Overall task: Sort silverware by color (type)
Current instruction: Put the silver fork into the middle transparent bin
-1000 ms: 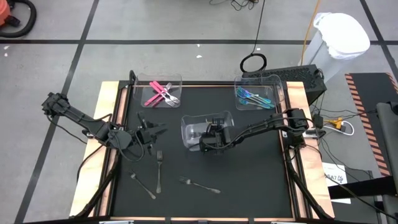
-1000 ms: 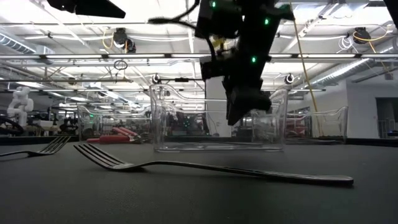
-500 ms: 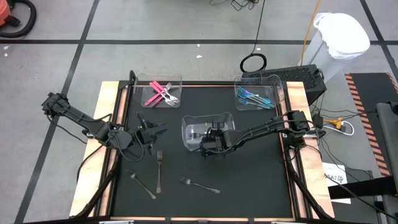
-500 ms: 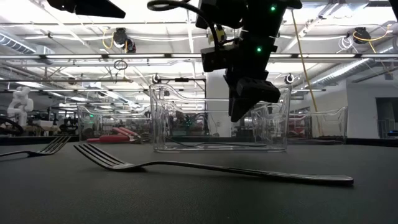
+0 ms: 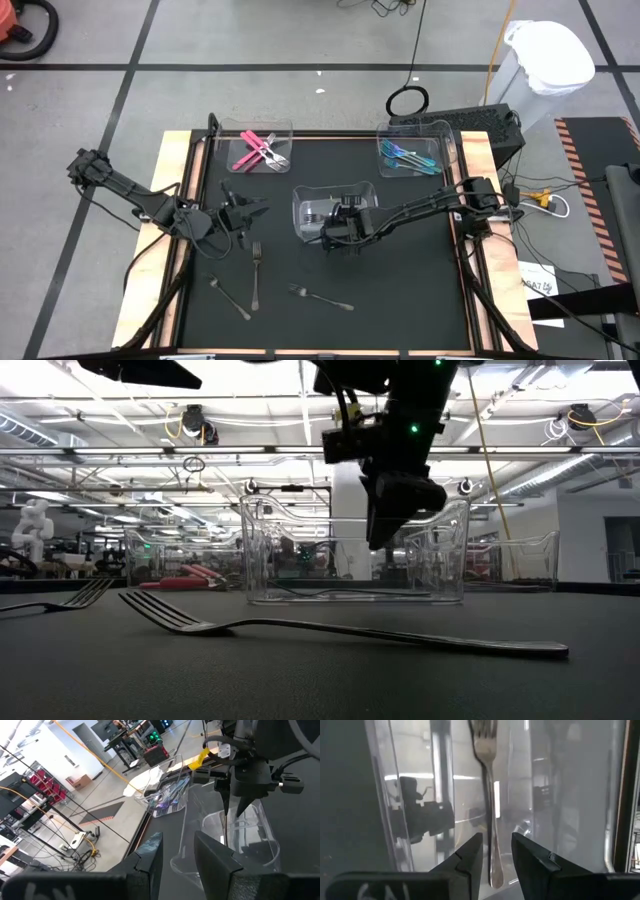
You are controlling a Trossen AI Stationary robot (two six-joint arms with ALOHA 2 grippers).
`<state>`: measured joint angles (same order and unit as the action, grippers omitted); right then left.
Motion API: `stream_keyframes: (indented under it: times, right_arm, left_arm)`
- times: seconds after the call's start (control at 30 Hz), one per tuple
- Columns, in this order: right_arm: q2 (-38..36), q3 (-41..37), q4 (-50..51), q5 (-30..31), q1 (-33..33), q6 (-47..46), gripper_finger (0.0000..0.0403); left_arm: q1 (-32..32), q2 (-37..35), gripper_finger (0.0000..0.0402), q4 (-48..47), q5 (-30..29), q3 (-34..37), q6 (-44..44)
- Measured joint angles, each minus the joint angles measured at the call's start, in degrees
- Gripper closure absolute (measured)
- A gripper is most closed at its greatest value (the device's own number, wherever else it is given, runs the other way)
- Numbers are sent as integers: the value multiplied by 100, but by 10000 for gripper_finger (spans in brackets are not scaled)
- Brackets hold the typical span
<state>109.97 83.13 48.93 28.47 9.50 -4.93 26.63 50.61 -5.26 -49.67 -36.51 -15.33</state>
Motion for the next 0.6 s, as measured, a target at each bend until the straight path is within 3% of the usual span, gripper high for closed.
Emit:
stream_keyframes:
  times: [0.6]
  right_arm:
    - [-11, 945, 980, 329, 425, -382, 305]
  left_arm:
    - [0, -2, 290, -172, 439, 0, 246]
